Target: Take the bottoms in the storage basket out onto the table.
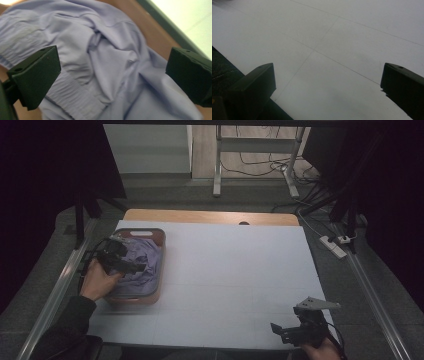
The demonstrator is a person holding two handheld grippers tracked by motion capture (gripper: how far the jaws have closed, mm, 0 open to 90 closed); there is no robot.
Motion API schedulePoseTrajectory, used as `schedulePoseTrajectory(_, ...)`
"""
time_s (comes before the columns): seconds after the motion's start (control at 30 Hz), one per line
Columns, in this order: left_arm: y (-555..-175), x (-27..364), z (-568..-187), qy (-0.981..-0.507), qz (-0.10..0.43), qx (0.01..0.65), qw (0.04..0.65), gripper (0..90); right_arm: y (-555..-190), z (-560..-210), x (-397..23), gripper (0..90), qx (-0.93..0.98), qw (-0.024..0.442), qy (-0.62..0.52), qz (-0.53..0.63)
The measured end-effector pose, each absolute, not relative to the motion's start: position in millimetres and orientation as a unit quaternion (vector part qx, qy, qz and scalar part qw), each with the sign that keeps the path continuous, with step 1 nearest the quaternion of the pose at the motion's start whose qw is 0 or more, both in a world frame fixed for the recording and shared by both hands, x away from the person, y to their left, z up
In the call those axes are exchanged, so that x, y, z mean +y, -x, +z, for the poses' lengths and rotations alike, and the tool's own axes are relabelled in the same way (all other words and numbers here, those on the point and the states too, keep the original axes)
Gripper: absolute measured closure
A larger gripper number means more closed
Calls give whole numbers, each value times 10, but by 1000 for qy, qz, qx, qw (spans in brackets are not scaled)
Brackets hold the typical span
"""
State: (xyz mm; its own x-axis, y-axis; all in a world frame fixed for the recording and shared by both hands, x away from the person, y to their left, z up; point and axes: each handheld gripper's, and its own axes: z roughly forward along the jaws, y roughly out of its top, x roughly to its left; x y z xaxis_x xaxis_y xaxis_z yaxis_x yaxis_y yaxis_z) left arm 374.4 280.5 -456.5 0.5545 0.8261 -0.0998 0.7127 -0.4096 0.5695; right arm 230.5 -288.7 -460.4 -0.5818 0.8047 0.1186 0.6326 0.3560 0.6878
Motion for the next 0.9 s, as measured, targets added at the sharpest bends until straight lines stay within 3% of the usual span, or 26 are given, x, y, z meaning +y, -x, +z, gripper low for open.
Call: schedulePoseTrajectory(0.9, -4242, 2767, -4963, -846, 46, 473, 244, 0, -2309, -4610, -2875, 1, 820, 119, -436, 352)
